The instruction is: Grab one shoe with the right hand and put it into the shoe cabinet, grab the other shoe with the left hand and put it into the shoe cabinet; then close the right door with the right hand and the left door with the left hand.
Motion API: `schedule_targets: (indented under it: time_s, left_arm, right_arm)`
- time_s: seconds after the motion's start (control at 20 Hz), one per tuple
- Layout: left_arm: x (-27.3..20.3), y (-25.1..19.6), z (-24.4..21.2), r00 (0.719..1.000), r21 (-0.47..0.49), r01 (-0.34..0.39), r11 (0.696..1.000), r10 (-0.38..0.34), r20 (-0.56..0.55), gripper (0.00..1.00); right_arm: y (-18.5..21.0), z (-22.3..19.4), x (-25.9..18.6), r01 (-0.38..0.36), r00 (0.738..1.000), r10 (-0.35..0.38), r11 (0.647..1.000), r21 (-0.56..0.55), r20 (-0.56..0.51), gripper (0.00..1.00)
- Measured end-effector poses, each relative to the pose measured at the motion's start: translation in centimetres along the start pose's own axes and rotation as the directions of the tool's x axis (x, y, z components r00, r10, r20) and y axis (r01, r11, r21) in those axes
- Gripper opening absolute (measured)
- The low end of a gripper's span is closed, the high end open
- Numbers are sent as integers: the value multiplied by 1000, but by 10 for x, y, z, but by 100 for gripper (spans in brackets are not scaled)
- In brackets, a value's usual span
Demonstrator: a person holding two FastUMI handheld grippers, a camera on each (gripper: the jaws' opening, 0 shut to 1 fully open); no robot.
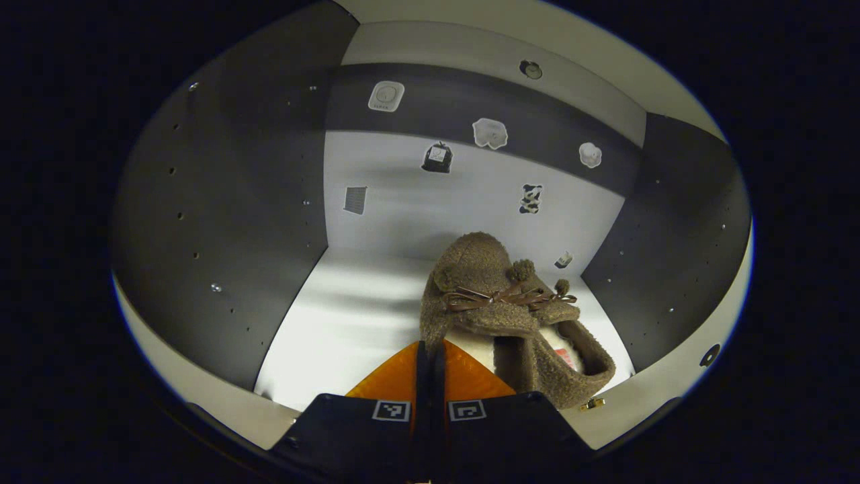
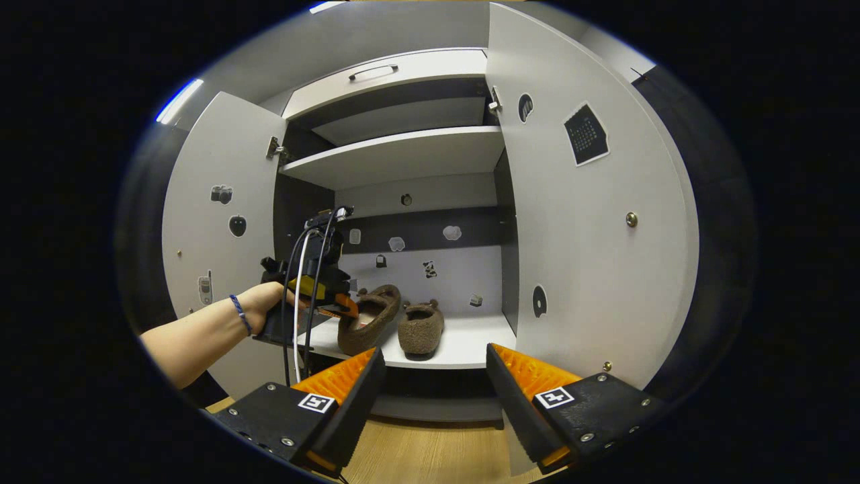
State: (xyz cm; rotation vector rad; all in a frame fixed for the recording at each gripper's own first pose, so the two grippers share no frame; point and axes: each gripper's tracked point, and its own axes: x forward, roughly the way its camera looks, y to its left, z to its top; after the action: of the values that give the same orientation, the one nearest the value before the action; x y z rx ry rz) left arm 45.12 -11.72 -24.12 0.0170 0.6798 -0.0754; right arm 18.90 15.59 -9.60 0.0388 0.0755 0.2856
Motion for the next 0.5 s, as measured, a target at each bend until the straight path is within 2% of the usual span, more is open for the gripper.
schedule_targets:
  time_s: [0.15,0.3,0.35,0.4,0.45,0.5]
  left_arm:
    - [8,-1,2,1000,34,-9,999,9,-4,7]
    - [-3,2,21,997,79,-49,996,43,70,30]
    - [-14,-4,28,995,85,-37,996,28,100,35]
    - [-26,-6,34,991,87,-32,996,20,133,49]
    - [-39,-10,41,987,84,-20,996,6,163,49]
    - [-53,-13,46,981,78,-11,997,-4,193,67]
  right_arm:
    - [-4,-2,1,12,1000,-12,1000,11,-9,93]
    - [-4,2,1,19,1000,-19,1000,8,-2,92]
    - [-3,3,0,18,1000,-18,1000,6,1,93]
    - [-1,5,-2,16,1000,-16,1000,6,4,92]
    - [0,7,-3,14,1000,-14,1000,6,8,92]
    - [2,8,-6,12,1000,-12,1000,8,10,92]
